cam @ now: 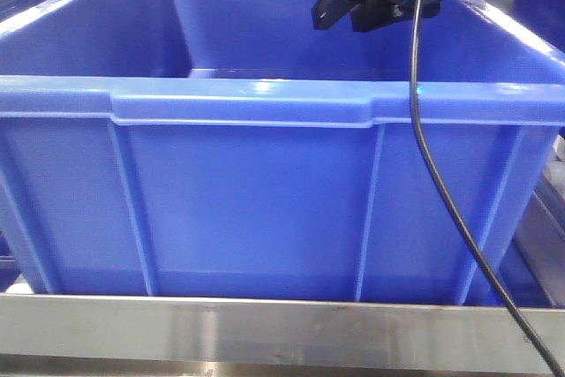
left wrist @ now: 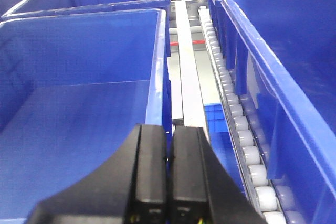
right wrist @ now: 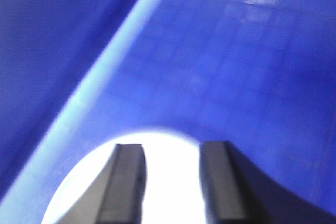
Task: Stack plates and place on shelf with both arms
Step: 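Lift the open right gripper up out of the blue bin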
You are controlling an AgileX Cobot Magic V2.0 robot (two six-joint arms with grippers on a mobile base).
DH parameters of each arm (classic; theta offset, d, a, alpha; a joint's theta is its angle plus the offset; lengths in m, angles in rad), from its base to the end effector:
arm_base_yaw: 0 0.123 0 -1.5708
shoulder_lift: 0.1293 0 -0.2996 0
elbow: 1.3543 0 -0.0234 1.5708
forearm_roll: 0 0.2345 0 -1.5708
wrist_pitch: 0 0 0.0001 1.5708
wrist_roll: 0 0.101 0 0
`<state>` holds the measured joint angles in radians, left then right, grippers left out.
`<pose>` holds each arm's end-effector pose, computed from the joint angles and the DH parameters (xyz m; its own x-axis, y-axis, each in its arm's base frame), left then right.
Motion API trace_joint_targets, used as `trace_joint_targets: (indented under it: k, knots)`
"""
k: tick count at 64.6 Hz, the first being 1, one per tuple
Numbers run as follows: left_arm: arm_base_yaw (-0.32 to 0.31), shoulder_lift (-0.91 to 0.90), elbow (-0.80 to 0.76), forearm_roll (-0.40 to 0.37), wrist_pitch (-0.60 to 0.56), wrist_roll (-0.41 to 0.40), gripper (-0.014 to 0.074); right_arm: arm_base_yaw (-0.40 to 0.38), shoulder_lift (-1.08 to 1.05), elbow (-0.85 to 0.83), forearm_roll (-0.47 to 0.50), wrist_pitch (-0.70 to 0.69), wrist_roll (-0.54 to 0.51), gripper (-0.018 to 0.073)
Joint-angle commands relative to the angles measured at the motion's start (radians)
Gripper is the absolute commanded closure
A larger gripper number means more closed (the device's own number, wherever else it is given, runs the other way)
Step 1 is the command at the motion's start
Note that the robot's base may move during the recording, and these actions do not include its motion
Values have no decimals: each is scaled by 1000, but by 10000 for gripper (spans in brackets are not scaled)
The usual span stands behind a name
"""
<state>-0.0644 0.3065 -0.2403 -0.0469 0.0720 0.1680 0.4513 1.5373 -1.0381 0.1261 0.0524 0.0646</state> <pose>0.0631 -0.0044 0.2725 -0.0422 0.1239 -0.9914 0.0734 0.9900 0.1206 0.3085 0.1503 0.3035 -0.4790 -0.0217 -0.8775 -0.3572 0.9180 0.1722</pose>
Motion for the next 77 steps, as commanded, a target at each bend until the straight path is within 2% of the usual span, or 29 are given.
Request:
trace_joint_targets:
  k: [1, 19, 27, 37, 46, 56, 77]
  knots:
    - [3, 6, -31, -2, -88, -5, 516, -3, -48, -41, -4, -52, -3, 161]
    - [3, 6, -31, -2, -88, -5, 516, -4, -76, -41, -4, -78, -3, 193]
    - [3, 6, -31, -2, -88, -5, 516, -27, -122, -41, -5, -75, -3, 330]
    - [3, 6, -31, -2, -88, -5, 516, -99, -184, -41, -6, -22, -3, 515]
    - [3, 6, -31, -2, -88, -5, 516, -169, -245, -36, -21, 30, -14, 507]
    - [3, 6, -31, -2, -88, -5, 516, -222, -341, 30, -65, 17, -22, 507]
    - [3, 6, -31, -2, -88, -5, 516, -333, -640, 348, -105, -154, -22, 507]
